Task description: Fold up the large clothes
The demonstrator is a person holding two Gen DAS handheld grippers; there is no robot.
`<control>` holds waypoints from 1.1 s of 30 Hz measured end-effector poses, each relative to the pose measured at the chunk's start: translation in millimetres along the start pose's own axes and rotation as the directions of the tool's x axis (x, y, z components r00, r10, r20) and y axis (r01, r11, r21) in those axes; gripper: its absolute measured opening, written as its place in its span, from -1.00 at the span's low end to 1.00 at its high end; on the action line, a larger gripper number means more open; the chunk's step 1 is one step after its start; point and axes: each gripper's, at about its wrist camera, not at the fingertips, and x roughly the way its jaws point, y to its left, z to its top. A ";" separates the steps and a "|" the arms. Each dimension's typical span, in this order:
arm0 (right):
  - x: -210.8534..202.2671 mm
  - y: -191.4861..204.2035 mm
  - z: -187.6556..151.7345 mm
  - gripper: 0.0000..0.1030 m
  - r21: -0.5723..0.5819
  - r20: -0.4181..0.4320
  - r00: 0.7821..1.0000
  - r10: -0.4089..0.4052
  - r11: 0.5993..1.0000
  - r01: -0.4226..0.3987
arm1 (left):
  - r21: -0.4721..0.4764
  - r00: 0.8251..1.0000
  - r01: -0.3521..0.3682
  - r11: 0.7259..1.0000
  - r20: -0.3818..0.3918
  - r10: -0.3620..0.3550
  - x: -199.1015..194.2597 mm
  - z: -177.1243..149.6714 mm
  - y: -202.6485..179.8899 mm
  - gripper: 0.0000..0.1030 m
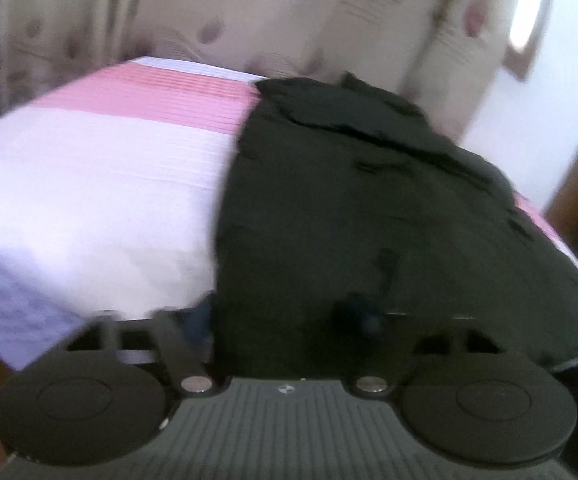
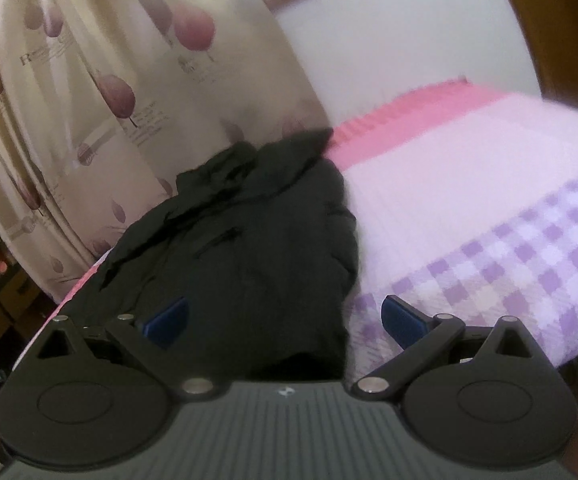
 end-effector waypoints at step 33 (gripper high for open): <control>9.1 -14.6 -9.0 -0.70 0.243 -0.026 0.989 0.146 0.960 -0.136 | -0.147 0.985 0.175 0.974 0.019 -0.174 -12.5 5.3 22.5 -0.79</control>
